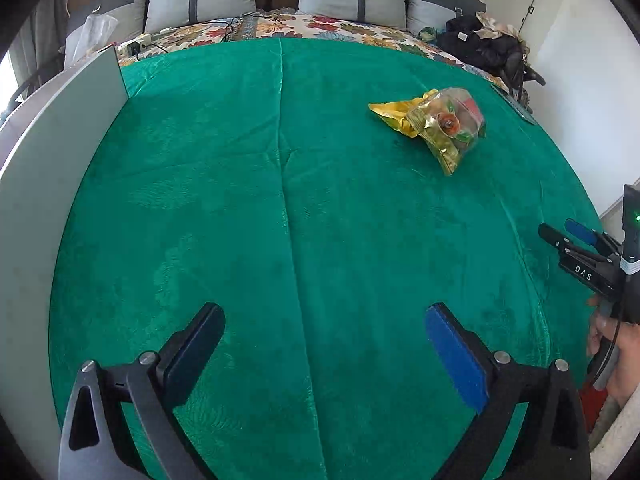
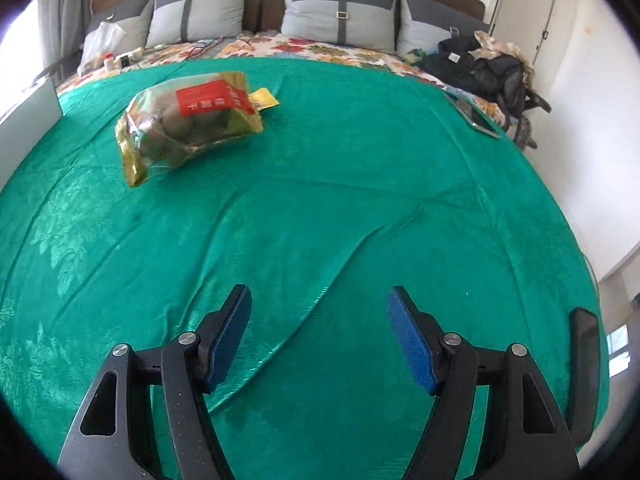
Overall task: Organize snacks
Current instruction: 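Move the left tool over the clear longan bag and close on it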
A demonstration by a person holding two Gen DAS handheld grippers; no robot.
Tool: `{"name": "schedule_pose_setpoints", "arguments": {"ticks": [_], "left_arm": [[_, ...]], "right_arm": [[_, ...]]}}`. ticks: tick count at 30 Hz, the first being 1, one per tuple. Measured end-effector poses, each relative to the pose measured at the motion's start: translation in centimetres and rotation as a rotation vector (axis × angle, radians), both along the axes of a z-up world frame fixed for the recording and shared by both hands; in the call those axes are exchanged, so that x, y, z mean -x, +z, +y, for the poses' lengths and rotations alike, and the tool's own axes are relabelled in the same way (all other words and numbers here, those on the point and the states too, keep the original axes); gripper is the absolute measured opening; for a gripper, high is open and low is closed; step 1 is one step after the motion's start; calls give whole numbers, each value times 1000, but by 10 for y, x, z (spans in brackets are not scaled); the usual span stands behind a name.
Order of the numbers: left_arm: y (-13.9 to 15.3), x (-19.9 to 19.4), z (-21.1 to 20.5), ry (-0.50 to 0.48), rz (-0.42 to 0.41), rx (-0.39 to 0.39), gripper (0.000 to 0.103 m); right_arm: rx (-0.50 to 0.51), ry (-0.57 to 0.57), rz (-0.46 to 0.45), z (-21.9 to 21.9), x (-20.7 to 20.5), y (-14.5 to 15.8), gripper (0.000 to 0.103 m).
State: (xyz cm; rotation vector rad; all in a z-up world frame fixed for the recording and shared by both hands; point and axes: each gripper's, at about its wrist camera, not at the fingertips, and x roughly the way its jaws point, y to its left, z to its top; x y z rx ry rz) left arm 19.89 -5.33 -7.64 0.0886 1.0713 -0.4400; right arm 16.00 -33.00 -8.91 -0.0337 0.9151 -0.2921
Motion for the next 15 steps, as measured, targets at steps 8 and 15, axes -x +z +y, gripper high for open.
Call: {"name": "schedule_pose_setpoints", "arguments": {"ticks": [8, 15], "left_arm": [[-28, -13, -55, -93, -61, -115, 99], [-37, -7, -55, -81, -120, -83, 103]], "right_arm": [[-92, -44, -32, -24, 9, -9, 80], [-139, -74, -29, -32, 11, -14, 88]]}}
